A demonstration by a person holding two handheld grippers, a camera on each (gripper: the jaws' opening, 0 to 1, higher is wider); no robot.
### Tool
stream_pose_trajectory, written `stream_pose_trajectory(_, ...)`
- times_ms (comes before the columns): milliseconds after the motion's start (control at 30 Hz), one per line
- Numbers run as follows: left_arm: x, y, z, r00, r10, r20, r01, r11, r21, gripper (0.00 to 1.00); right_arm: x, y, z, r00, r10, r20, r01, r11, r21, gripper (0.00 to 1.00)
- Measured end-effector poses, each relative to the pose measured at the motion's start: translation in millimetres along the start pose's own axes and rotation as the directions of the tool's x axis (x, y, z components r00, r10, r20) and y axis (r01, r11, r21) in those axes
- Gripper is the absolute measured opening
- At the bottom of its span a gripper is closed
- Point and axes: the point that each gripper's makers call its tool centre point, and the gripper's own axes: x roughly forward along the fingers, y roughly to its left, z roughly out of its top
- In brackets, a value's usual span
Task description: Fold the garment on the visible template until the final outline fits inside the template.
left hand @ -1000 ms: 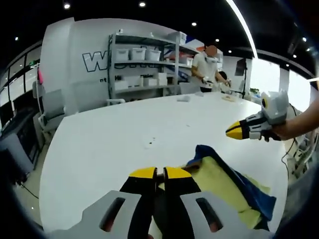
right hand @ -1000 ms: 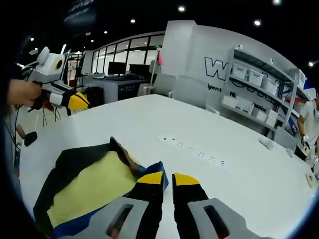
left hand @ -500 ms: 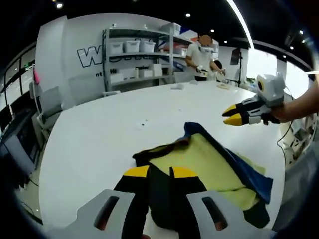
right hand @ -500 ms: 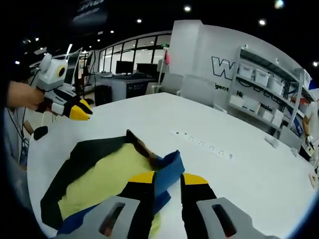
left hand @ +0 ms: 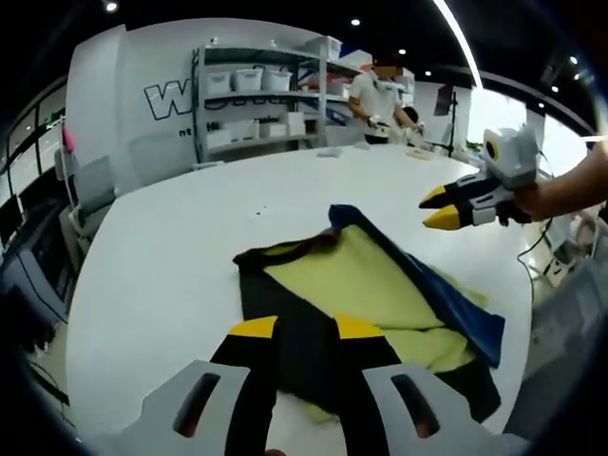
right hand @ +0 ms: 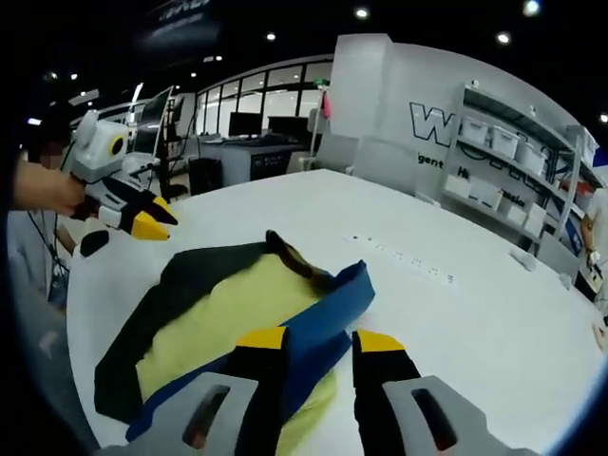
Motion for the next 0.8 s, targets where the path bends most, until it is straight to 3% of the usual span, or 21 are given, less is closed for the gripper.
stream_pose_trajectory(367,-12.7,-36.1,-31.5,0.998,-0.039,-0.045,0.04,0.999,0.027,0.23,-21.7,20.2,-32.5,0.999,0.014,-0.043,-0.014,1.0,0.022,0.22)
stream_pose_trajectory(667,-11.6,-82.8,-48.3,0.986,-0.128,-0.107,0.142,0.981,0.136,0.24,-36.6,35.6,-57.4,0.997,0.021,-0.079,-0.017,0.999,0.052,0.23)
stream_pose_trajectory(800,-9.8,-93.6,-54.5,0.983,-0.144,-0.116,0.159,0.978,0.134,0.24,-43.8,41.1,-68.1,0.995,0.023,-0.098,-0.017,0.998,0.063,0.23)
